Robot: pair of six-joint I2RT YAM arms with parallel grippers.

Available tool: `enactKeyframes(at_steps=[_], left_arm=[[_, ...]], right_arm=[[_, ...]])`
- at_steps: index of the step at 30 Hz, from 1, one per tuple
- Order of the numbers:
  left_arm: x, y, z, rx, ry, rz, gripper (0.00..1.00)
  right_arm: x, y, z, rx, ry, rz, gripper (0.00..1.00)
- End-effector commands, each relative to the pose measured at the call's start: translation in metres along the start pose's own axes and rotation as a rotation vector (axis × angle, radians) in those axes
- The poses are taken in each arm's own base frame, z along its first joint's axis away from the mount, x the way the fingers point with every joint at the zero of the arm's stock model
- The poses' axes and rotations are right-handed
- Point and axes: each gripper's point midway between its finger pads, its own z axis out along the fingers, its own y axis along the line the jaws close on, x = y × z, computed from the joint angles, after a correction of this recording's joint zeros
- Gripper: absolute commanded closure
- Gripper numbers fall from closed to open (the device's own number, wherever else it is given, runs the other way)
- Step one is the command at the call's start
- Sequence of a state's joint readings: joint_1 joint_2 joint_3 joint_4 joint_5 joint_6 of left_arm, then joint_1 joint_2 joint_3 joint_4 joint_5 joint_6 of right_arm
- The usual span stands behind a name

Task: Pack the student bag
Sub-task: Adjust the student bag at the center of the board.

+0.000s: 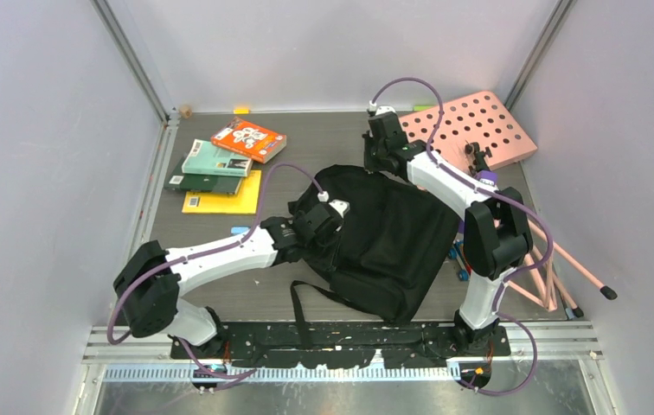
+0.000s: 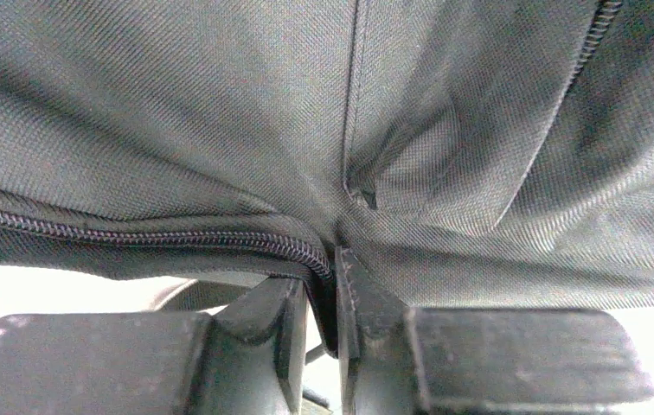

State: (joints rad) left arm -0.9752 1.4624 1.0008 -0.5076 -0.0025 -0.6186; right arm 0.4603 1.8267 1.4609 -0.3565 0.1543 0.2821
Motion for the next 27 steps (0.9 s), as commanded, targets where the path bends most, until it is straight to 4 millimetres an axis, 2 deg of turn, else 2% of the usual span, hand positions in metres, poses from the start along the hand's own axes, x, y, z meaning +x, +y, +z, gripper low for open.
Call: enactKeyframes(at_steps=[1, 3, 4, 6, 9, 11, 14, 17, 20, 25, 27], left_arm=[[-0.015, -0.007, -0.031, -0.011, -0.097, -0.067, 0.74], [-0.019, 0.005, -0.045, -0.069, -0.13, -0.066, 0.58], [-0.019, 0.012, -0.055, -0.099, -0.135, -0.055, 0.47], [-0.028, 0.018, -0.075, -0.133, -0.167, -0.027, 0.31], [-0.045, 0.025, -0.107, -0.177, -0.202, 0.043, 0.14], [-0.06, 0.035, -0.125, -0.215, -0.233, 0.075, 0.08], [-0.077, 0.064, -0.132, -0.227, -0.238, 0.048, 0.05], [-0.093, 0.087, -0.123, -0.175, -0.261, -0.034, 0.08], [-0.1, 0.097, -0.102, -0.101, -0.266, -0.098, 0.13], [-0.095, 0.108, -0.061, -0.018, -0.183, -0.208, 0.23], [-0.095, 0.111, -0.051, -0.007, -0.166, -0.225, 0.27]], right_arm=[[-0.034, 0.045, -0.009, -0.127, -0.113, -0.025, 1.0], [-0.032, 0.047, -0.009, -0.13, -0.113, -0.015, 1.0], [-0.032, 0.048, -0.009, -0.129, -0.115, -0.007, 1.0], [-0.029, 0.049, -0.01, -0.133, -0.114, 0.001, 0.99], [-0.023, 0.05, -0.012, -0.134, -0.108, 0.001, 0.99], [-0.02, 0.05, -0.013, -0.131, -0.105, 0.004, 1.0], [-0.017, 0.05, -0.014, -0.131, -0.101, 0.007, 1.0], [-0.017, 0.051, -0.017, -0.126, -0.103, 0.008, 1.0], [-0.017, 0.051, -0.019, -0.119, -0.108, 0.005, 1.0], [-0.018, 0.053, -0.022, -0.106, -0.106, -0.006, 1.0], [-0.017, 0.053, -0.023, -0.104, -0.105, -0.009, 1.0]])
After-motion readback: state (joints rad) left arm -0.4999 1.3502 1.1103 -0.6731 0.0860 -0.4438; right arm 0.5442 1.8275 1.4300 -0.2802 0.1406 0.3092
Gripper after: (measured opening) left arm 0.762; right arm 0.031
